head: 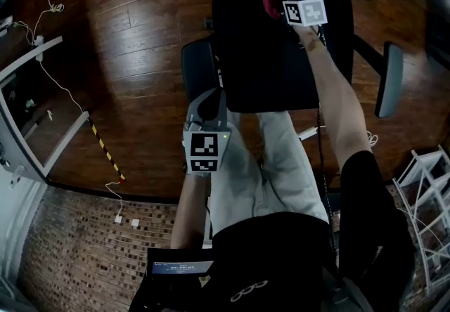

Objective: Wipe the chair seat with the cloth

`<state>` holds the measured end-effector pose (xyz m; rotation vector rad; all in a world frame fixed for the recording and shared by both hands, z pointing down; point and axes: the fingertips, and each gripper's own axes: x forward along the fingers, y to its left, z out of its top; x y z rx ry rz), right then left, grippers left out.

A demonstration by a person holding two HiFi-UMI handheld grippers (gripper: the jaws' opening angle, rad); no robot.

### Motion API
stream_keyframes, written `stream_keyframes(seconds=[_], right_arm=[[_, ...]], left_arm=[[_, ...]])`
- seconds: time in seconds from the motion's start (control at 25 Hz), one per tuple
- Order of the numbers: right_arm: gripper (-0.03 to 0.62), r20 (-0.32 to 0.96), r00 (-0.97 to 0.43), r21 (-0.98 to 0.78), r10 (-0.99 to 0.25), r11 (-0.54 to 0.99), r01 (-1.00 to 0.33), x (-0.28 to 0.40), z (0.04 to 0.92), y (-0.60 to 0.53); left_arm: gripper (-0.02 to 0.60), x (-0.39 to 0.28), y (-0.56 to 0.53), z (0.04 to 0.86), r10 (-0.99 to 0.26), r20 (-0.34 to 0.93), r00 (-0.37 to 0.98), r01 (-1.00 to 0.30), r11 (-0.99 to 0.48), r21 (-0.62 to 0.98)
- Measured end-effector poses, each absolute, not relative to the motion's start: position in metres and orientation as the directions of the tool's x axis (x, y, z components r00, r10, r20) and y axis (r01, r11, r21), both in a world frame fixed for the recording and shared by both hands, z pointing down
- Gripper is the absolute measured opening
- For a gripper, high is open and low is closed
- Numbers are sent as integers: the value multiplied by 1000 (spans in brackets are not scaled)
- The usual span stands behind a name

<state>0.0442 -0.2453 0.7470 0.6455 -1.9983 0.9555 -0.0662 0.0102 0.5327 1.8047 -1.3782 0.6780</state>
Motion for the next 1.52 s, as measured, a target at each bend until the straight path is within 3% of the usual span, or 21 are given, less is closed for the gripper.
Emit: stream_keyframes(seconds=[0.36,0.56,0.68,0.8,1.04,1.52], right_arm=[[66,925,-308,-157,-221,516,-842,198,739,-295],[67,959,-22,103,-282,422,-901,281,721,-311],[67,925,222,344,-309,428,-836,321,702,-316],[67,885,317,455,-340,497,-739,329,698,-312],[68,924,222,373,-312,603,-705,259,726,-264],[69,973,-130,78,-189,805,-588,37,743,-162]], left_arm=[[-6,-63,14,533,-526,799,291,-956,-127,264],[-6,-63,13,534,-535,793,291,-956,-125,267],[-6,-63,11,534,-533,791,301,-952,-121,281],[-6,-62,13,536,-515,799,312,-949,-134,284],[-6,-62,9,534,-540,777,324,-946,-164,280],[-6,-60,10,530,-549,749,371,-928,-189,322]])
